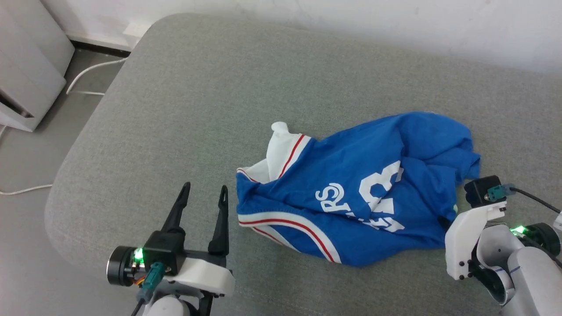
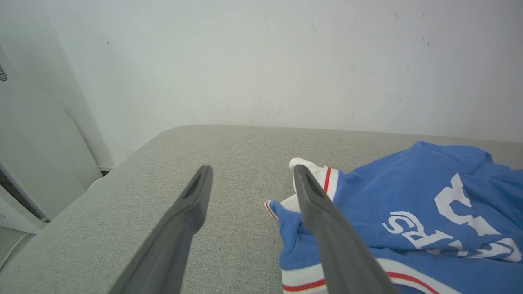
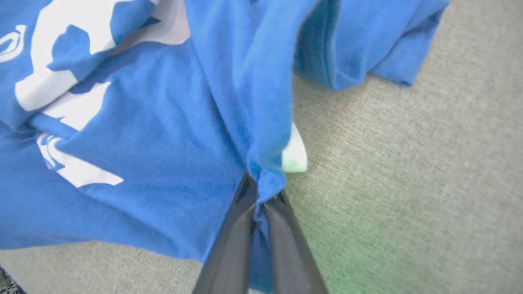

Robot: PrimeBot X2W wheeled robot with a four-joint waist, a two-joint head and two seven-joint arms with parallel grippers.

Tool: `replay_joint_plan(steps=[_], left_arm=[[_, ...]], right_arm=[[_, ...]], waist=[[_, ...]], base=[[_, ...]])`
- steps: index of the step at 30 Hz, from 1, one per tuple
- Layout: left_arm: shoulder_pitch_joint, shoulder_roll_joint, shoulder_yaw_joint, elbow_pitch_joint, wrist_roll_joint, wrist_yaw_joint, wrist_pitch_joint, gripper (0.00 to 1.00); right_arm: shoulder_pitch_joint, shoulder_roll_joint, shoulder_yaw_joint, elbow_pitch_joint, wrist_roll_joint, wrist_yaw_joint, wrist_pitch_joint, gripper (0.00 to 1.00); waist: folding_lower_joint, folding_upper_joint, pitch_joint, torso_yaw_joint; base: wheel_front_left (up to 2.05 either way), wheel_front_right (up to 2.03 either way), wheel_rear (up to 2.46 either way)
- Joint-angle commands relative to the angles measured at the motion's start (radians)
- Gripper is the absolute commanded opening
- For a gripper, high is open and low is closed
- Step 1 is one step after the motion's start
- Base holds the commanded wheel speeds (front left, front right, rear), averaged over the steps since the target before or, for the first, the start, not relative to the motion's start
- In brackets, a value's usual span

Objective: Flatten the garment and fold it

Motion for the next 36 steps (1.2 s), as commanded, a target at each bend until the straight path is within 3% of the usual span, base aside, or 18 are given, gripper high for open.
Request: replay_joint_plan(steps=[1, 10, 16, 17, 25, 36], left_arm=[[0.01, -0.003, 0.005, 0.004, 0.003, -0.01, -0.005, 1.0], [0.02, -0.019, 0.03, 0.027, 0.0, -0.047, -0.005, 1.0], [0.015, -0.03, 0.018, 0.061, 0.005, -0.073, -0.005, 1.0], [0.014, -0.032, 0.013, 0.071, 0.004, -0.078, -0.005, 1.0], [-0.009, -0.041, -0.034, 0.196, -0.023, -0.126, 0.016, 1.0], [-0.123, -0.006, -0.05, 0.32, -0.051, -0.149, 0.319, 1.0]], right_arm=[[0.002, -0.015, -0.005, 0.014, -0.014, -0.003, -0.002, 0.0], [0.031, -0.144, -0.146, -0.133, -0.099, -0.003, 0.048, 0.0], [0.09, -0.142, -0.233, -0.194, -0.145, -0.003, 0.105, 0.01], [0.093, -0.13, -0.246, -0.192, -0.152, -0.003, 0.091, 1.0], [0.102, -0.036, -0.299, -0.23, -0.202, -0.003, -0.089, 1.0], [0.246, 0.125, -0.353, -0.451, -0.203, -0.003, -0.239, 1.0]], waist=[[0.0, 0.0001, -0.013, -0.018], [0.0, 0.0001, -0.068, -0.104], [0.0, 0.0001, -0.063, -0.141], [0.0, 0.0001, -0.061, -0.145], [0.0, 0.0001, -0.055, -0.193], [0.0, 0.0001, -0.032, -0.294]], base=[[0.0, 0.0, 0.0], [0.0, 0.0, 0.0], [0.0, 0.0, 0.0], [0.0, 0.0, 0.0], [0.0, 0.0, 0.0], [0.0, 0.0, 0.0]])
